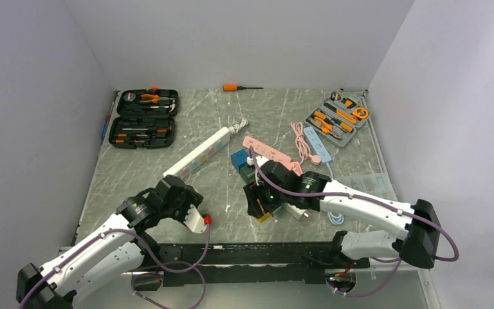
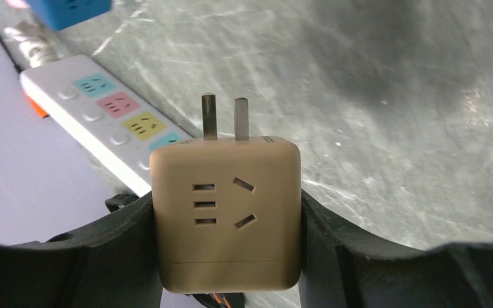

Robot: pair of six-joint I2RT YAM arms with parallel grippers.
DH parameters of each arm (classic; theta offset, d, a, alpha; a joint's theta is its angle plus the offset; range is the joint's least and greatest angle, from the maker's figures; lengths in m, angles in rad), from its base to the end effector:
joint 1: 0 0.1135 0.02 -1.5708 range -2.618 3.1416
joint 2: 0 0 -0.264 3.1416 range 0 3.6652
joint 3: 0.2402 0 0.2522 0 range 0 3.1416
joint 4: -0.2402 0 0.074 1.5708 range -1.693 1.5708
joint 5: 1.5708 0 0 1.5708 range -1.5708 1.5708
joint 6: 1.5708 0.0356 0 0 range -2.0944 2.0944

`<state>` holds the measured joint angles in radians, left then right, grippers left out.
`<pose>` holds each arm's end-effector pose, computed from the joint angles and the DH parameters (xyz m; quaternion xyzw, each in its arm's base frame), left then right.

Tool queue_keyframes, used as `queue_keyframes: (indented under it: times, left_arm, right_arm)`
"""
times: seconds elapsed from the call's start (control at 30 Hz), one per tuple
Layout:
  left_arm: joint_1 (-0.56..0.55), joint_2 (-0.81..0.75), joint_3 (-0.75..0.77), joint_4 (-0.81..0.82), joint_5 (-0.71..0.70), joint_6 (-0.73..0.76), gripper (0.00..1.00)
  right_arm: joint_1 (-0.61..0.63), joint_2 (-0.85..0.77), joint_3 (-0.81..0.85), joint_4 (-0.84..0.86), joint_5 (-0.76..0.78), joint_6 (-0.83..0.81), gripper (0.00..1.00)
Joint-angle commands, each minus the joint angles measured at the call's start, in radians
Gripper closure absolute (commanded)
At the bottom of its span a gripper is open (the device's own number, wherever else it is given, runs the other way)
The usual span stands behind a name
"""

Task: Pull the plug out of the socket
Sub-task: Place the plug at the center of the board.

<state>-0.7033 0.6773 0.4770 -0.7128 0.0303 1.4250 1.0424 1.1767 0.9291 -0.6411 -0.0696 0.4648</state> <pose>0.1009 -0.0870 0.2023 0.8298 0.4549 0.1006 0.3072 0.1188 0.2084 0.2704 -0.2794 0.8995 0.2526 0.2213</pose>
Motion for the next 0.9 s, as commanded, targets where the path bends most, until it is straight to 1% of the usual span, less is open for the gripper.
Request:
queue_keyframes:
  times: [0.0, 0.1, 0.23, 0.37, 0.47, 0.53, 0.7, 0.8, 0.87]
  left_arm:
    - [0.004, 0.042, 0.151, -0.006, 0.113, -0.209, 1.00]
    - [0.003, 0.039, 0.166, -0.018, 0.166, -0.216, 1.00]
    - [0.003, 0.022, 0.149, -0.020, 0.155, -0.164, 1.00]
    - [0.002, 0.006, 0.134, -0.032, 0.160, -0.152, 1.00]
    - [0.003, 0.012, 0.152, -0.089, 0.178, -0.159, 1.00]
    - [0.003, 0.012, 0.161, -0.117, 0.185, -0.163, 1.00]
    - [0.001, 0.010, 0.141, -0.088, 0.164, -0.148, 1.00]
    - [-0.001, 0.044, 0.183, -0.081, 0.173, -0.209, 1.00]
    - [-0.002, 0.082, 0.222, -0.096, 0.176, -0.244, 1.00]
  right_arm:
    - [0.001, 0.065, -0.007, 0.076, 0.287, 0.058, 1.00]
    - [0.001, 0.134, -0.035, 0.170, 0.373, 0.092, 1.00]
    - [0.001, 0.221, -0.075, 0.276, 0.471, 0.113, 1.00]
    - [0.001, 0.262, -0.121, 0.380, 0.514, 0.105, 1.00]
    - [0.001, 0.270, -0.163, 0.437, 0.531, 0.104, 1.00]
    - [-0.001, 0.283, -0.177, 0.444, 0.558, 0.124, 1.00]
    - [-0.017, 0.331, -0.194, 0.375, 0.639, 0.238, 0.87]
    - [-0.033, 0.353, -0.193, 0.303, 0.669, 0.297, 0.78]
    - [-0.050, 0.358, -0.191, 0.251, 0.691, 0.343, 0.75]
